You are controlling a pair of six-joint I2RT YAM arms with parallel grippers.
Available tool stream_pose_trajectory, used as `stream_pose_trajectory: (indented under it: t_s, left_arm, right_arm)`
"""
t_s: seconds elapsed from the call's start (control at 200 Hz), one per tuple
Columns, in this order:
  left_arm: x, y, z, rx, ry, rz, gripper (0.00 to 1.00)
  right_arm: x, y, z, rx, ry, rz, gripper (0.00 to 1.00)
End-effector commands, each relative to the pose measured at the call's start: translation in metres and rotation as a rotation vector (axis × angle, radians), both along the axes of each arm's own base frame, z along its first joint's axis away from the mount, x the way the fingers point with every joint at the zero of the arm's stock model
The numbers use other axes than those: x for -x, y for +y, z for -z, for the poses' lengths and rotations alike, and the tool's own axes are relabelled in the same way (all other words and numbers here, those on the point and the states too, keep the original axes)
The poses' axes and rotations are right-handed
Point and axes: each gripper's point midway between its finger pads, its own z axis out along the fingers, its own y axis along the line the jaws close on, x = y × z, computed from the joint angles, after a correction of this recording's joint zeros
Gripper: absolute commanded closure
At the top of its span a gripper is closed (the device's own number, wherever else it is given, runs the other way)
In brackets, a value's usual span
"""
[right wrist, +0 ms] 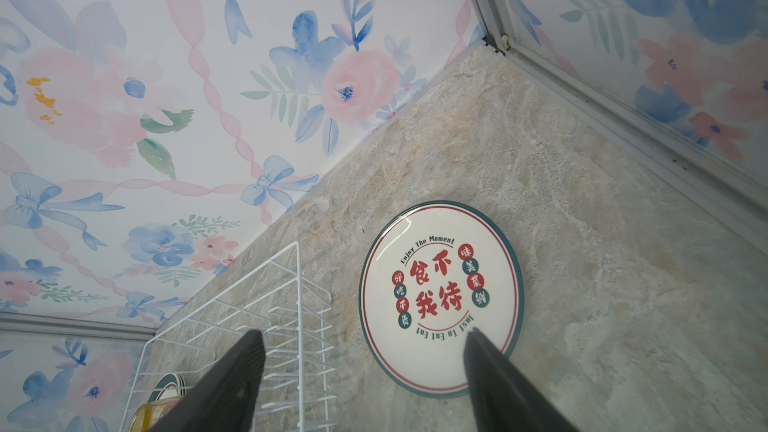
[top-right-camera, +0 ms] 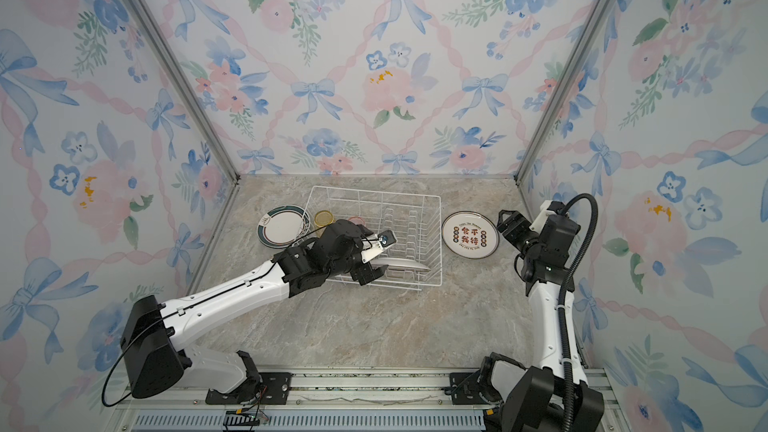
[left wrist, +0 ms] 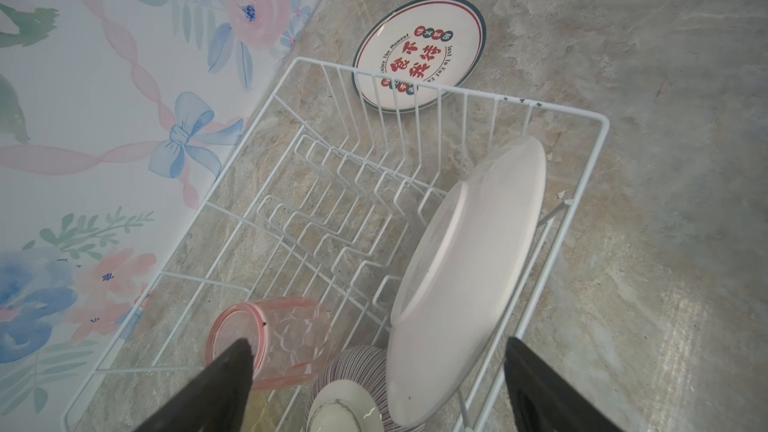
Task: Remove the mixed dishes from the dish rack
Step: 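Lower the left gripper onto the next printed plate while the right gripper withdraws, then grasp the printed plate with the left gripper and lift it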
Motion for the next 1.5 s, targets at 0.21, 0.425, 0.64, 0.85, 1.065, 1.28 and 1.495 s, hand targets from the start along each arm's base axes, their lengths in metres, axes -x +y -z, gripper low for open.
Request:
stream_pose_trajectory:
  t_s: [0.21,0.425,0.64,0.85,1.065,1.28,1.495]
  left_arm:
    - [-0.002,-0.007,0.011,-0.073,-0.025,0.055,0.06]
    - [-0.008,-0.007,0.018,-0.117,-0.045,0.045,0.10]
    - [-0.017,-0.009,0.028,-0.170,-0.061,0.036,0.22]
    - [-0.021,-0.022,0.031,-0.166,-0.049,0.068,0.38]
    - [-0.021,-0.032,0.032,-0.158,-0.039,0.099,0.46]
    - [-0.015,-0.034,0.037,-0.171,-0.038,0.113,0.61]
    - [-0.011,-0.033,0.044,-0.194,-0.039,0.107,0.78]
  right_arm:
    - [0.008,0.008,-0.028,0.025,-0.064,-0.018,0.22]
    - [0.015,0.010,-0.032,0.040,-0.078,-0.012,0.22]
    - [0.013,0.012,-0.028,0.029,-0.085,-0.024,0.22]
    - [0.009,0.013,-0.023,0.019,-0.082,-0.033,0.22]
    - [0.007,0.012,-0.019,0.019,-0.079,-0.033,0.22]
    - [0.004,0.013,-0.019,0.008,-0.083,-0.041,0.22]
    - [0.004,0.019,-0.023,0.010,-0.087,-0.056,0.22]
